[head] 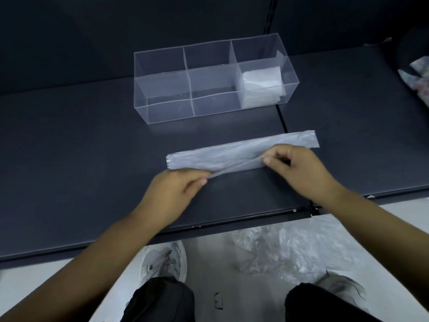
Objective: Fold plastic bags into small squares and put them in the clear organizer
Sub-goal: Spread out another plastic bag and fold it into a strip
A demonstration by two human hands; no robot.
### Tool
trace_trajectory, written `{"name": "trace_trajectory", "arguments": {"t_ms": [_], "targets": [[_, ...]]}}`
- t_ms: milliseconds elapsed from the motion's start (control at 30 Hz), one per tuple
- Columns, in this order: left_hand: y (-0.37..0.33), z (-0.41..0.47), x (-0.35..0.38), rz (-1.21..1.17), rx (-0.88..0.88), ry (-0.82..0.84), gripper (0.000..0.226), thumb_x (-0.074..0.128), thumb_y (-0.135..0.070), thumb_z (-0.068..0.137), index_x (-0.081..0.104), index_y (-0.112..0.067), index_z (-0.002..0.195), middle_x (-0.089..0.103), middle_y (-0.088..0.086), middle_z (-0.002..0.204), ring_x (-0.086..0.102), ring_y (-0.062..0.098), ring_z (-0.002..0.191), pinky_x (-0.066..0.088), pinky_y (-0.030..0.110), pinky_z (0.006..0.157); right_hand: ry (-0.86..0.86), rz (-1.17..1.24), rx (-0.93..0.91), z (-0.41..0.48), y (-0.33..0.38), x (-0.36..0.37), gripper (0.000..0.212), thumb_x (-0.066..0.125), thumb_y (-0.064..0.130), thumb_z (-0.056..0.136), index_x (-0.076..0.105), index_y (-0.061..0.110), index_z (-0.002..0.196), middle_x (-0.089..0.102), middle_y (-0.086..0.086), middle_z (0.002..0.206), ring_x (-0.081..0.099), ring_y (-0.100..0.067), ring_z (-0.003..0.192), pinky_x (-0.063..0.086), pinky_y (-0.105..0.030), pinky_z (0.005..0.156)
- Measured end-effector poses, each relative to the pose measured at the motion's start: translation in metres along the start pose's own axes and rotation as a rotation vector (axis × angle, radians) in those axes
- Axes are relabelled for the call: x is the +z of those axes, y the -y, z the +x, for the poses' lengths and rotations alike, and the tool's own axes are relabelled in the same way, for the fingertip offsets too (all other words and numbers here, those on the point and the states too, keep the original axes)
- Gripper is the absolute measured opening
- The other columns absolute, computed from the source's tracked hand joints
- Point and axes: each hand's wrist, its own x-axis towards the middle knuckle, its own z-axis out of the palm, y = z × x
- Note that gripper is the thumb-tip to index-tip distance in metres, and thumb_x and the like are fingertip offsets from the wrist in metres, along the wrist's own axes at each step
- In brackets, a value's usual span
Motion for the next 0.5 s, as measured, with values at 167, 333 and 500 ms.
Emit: {"name": "trace_trajectory", "arguments": {"t_ms": [167, 333, 500], "targets": [[0.03, 0.004, -0.024, -0.434, -0.44, -0.116, 0.012, 0.069, -0.024, 0.087, 0.074, -0.03, 0.078, 0.073, -0.018, 0.078, 0.065, -0.007, 0.072, 0.045, 0.004, 0.071, -0.045, 0.155, 0.182, 0.022, -0.005, -0.006, 0.016, 0.064, 0.021, 0.091, 0.069, 0.014, 0.077, 0.071, 0.01, 0.078, 0.062, 0.008, 0.071, 0.042, -0.004, 0.072], [0.041, 0.013, -0.023, -0.4, -0.619, -0.23, 0.012, 0.066, -0.019, 0.089, 0.072, -0.02, 0.078, 0.071, -0.007, 0.063, 0.065, 0.004, 0.06, 0.048, 0.019, 0.064, -0.167, 0.11, 0.241, 0.034, -0.004, 0.003, 0.019, 0.067, 0.023, 0.089, 0.068, 0.011, 0.074, 0.073, -0.001, 0.08, 0.066, -0.009, 0.075, 0.043, -0.003, 0.065], [0.001, 0.003, 0.003, 0.149, -0.031, -0.498, 0.021, 0.053, -0.01, 0.089, 0.066, -0.011, 0.105, 0.059, 0.008, 0.109, 0.053, 0.021, 0.101, 0.039, 0.03, 0.094, -0.138, -0.014, 0.25, 0.041, -0.003, 0.003, 0.02, 0.067, 0.021, 0.089, 0.07, 0.009, 0.074, 0.072, -0.008, 0.078, 0.068, -0.021, 0.08, 0.045, -0.015, 0.064]]}}
